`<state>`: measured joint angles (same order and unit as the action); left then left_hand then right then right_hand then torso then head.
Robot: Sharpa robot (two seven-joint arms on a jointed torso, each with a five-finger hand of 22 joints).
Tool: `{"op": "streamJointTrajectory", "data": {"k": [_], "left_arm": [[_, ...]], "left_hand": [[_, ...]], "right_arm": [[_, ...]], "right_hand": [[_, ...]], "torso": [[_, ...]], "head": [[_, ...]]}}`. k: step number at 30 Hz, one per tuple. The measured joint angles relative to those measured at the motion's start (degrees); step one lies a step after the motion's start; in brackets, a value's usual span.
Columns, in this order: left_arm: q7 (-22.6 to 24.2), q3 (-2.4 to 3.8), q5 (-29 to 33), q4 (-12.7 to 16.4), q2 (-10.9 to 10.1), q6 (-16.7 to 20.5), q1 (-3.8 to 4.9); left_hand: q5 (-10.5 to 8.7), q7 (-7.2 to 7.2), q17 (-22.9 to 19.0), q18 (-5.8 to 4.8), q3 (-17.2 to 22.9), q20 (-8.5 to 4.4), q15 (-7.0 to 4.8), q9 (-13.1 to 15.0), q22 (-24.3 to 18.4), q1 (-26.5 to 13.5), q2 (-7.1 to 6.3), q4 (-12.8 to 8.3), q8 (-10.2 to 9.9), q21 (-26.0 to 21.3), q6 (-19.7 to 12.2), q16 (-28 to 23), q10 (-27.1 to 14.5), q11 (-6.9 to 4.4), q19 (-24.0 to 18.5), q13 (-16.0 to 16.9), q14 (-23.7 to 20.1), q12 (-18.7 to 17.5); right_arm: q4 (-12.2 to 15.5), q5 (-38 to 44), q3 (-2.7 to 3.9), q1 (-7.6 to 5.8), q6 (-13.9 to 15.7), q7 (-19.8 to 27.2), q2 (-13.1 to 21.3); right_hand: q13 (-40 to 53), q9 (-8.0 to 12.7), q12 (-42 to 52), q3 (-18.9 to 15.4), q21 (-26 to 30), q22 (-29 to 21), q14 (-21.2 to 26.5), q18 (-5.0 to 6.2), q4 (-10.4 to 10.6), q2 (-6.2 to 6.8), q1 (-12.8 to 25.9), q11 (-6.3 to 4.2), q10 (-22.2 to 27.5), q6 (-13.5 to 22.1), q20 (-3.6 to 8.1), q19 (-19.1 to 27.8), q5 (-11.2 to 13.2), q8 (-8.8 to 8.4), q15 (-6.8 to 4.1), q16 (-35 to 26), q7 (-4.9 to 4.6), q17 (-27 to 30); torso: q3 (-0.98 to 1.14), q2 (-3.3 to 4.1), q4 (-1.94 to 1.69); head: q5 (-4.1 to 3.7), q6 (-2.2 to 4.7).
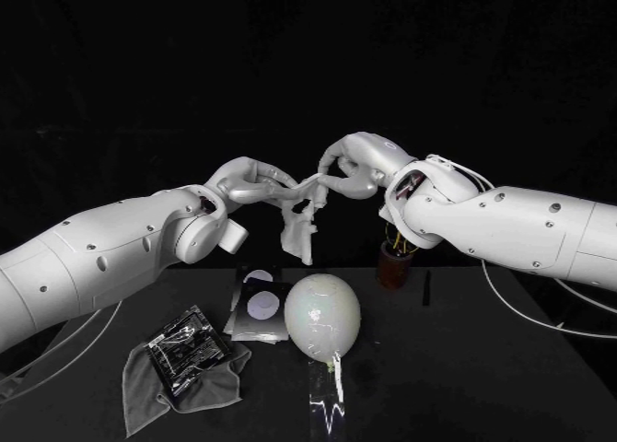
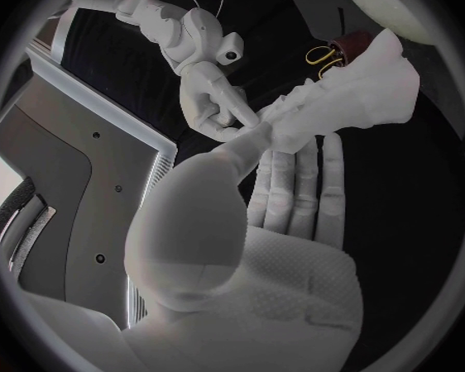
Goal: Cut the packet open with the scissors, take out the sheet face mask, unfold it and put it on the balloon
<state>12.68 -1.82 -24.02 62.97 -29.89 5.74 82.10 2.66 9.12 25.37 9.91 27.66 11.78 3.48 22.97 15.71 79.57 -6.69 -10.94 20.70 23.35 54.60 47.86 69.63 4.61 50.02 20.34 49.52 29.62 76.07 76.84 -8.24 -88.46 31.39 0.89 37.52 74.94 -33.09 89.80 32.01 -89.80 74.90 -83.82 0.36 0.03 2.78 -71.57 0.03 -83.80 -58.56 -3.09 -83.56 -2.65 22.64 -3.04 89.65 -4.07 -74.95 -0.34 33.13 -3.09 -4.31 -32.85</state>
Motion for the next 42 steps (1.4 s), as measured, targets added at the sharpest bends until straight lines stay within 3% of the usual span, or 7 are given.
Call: {"op": "streamJointTrajectory", "data": {"k": [12,22,25,27,32,38,42], "left_arm": [[-4.82,-0.05,-0.25,0.46,0.41,0.34,0.03],[-6.18,-0.06,-0.18,0.13,0.64,2.0,0.03],[-6.1,-0.06,0.06,0.24,0.53,2.93,0.03],[-6.01,-0.06,0.27,0.3,0.47,3.36,0.04],[-5.84,-0.06,0.96,0.63,0.31,3.82,0.04],[-5.03,-0.06,2.24,0.97,0.31,4.07,0.04],[-4.5,-0.06,2.9,0.94,0.35,4.08,0.04]], "left_hand": [[0.0,-1.06,2.9,-0.05,-2.24,-1.11,-0.93,-2.42,7.75,-0.68,1.35,1.39,-1.93,9.99,2.32,7.14,-4.45,-0.84,-2.14,8.91,-0.26,14.21],[-0.03,-2.94,4.87,-0.12,0.21,-1.69,-2.21,-2.33,13.75,-2.89,2.53,2.97,2.26,17.16,7.14,12.36,-9.46,-2.21,-6.74,13.48,-3.99,22.1],[0.22,-3.0,4.98,-2.11,2.52,-0.2,0.94,-2.32,12.55,-4.43,2.21,4.12,3.4,13.3,6.24,11.02,-19.48,-0.12,-13.77,12.93,-14.08,19.08],[0.25,-2.65,5.6,-3.31,3.76,1.57,4.23,-2.3,9.76,-4.8,1.85,4.42,3.73,8.51,5.5,11.38,-25.71,3.48,-17.73,12.8,-22.25,18.51],[0.64,-1.15,5.19,-3.31,5.78,3.06,6.42,0.48,6.99,-5.19,1.63,5.46,4.13,4.5,3.67,11.13,-35.45,6.01,-19.31,8.87,-28.49,11.98],[0.21,1.1,0.64,0.16,7.94,2.45,3.37,3.97,7.3,-5.11,2.3,7.08,6.07,7.4,0.73,9.53,-26.1,3.85,-9.88,0.4,-14.51,4.31],[0.4,0.69,-10.36,0.35,9.36,0.4,2.06,4.78,6.51,-4.96,1.61,8.48,9.5,7.08,-2.22,-8.21,-15.46,3.26,-6.46,-10.59,0.14,-8.75]], "right_arm": [[0.52,-0.41,0.01,0.09,0.97,-0.06,-0.22],[0.04,-0.31,-0.09,0.48,1.11,-0.06,-0.75],[-0.4,-0.2,-0.15,0.75,1.11,-0.06,-0.81],[-0.51,-0.13,-0.19,0.86,1.11,-0.08,-0.81],[-0.56,0.05,-0.19,0.96,1.11,-0.1,-0.81],[-1.34,0.21,-0.2,1.03,1.11,-0.15,-0.96],[-1.4,0.25,-0.2,1.03,1.13,-0.17,-0.94]], "right_hand": [[-0.03,0.0,-0.08,0.0,0.05,0.03,0.0,0.0,0.0,-0.08,-0.08,0.0,0.0,0.01,0.0,0.0,0.02,-0.03,0.0,0.15,0.02,0.05],[0.0,0.0,0.0,0.0,0.12,0.05,0.0,0.0,0.0,-0.15,-0.15,0.0,0.0,0.1,0.0,0.0,0.14,-0.23,0.0,0.11,0.11,0.04],[0.01,0.0,0.01,0.0,0.12,0.05,0.0,0.0,0.0,-0.15,-0.15,0.0,0.0,0.11,0.0,0.0,0.14,-0.12,0.0,0.11,0.11,0.03],[0.01,0.0,0.01,0.0,0.12,0.04,0.0,0.0,0.0,-0.15,-0.15,0.0,0.0,0.11,0.0,0.0,0.14,-0.1,0.0,0.1,0.11,0.0],[0.01,0.0,0.0,0.0,0.16,0.03,0.0,0.0,0.0,-0.15,-0.15,0.0,0.0,0.11,0.0,0.0,0.24,-0.1,0.0,-0.05,0.12,0.0],[-0.02,0.0,0.0,0.0,0.17,0.0,0.0,0.0,-0.01,-0.15,-0.15,0.0,0.0,0.11,0.0,0.0,0.19,-0.09,0.0,0.16,0.12,0.0],[-0.04,0.0,-0.01,-0.01,0.17,0.0,0.0,0.0,-0.01,-0.16,-0.16,0.0,0.0,0.12,0.0,0.0,0.02,-0.09,0.0,0.16,0.13,0.0]], "torso": [[-0.01,0.08,0.02],[-0.01,0.08,0.08],[0.02,0.07,0.08],[0.03,0.07,0.07],[0.02,0.07,0.08],[-0.01,0.07,0.04],[0.0,0.07,0.04]], "head": [[-0.07,-0.19],[-0.03,-0.43],[-0.03,-0.47],[-0.04,-0.52],[-0.25,-0.71],[-0.32,-0.82],[-0.34,-0.82]]}}
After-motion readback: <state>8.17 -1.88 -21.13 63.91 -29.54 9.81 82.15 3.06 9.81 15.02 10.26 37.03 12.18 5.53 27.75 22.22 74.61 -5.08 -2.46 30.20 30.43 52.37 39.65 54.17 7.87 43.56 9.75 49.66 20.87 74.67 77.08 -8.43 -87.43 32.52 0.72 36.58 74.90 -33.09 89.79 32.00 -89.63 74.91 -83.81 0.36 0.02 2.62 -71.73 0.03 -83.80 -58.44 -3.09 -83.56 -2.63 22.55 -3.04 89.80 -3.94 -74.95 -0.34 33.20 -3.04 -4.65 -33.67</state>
